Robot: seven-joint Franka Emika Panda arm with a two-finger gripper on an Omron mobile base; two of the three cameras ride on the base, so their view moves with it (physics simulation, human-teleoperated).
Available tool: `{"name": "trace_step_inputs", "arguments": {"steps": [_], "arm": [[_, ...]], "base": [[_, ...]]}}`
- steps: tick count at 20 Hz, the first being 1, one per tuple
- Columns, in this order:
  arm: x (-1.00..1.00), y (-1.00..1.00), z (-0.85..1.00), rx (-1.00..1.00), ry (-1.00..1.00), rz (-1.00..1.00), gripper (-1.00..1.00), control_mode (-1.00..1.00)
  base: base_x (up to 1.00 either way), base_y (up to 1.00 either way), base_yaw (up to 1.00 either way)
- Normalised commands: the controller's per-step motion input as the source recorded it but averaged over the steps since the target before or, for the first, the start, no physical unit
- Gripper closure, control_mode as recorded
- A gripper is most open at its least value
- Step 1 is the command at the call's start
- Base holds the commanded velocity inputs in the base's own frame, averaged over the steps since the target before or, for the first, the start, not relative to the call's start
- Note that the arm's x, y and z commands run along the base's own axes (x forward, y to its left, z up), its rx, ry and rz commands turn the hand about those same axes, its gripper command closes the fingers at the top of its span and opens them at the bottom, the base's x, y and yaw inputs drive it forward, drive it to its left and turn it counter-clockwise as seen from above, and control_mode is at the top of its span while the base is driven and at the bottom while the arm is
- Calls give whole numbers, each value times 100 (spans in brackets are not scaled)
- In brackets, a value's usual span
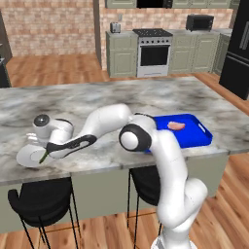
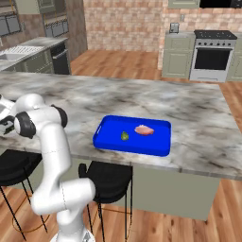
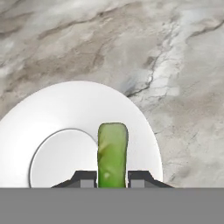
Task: Create a steak meal by picking up the steak and asparagus from the tray and placing them on the plate. Leave the brussel sprout on the tray.
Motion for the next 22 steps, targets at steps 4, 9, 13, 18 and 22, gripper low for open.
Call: {"name": "trace_step_inputs", "arguments": {"steps": [4, 9, 13, 18, 22], "arm": [[30, 31, -12, 0, 0, 0, 100, -100], [28, 30, -12, 0, 0, 0, 100, -100], [27, 24, -7, 0, 0, 0, 100, -100], [24, 21, 0, 0, 0, 0, 100, -100], [16, 20, 0, 0, 0, 0, -100, -100]], "base": [[0, 0, 0], [0, 0, 0], [0, 0, 0], [0, 0, 0], [0, 0, 0]]}}
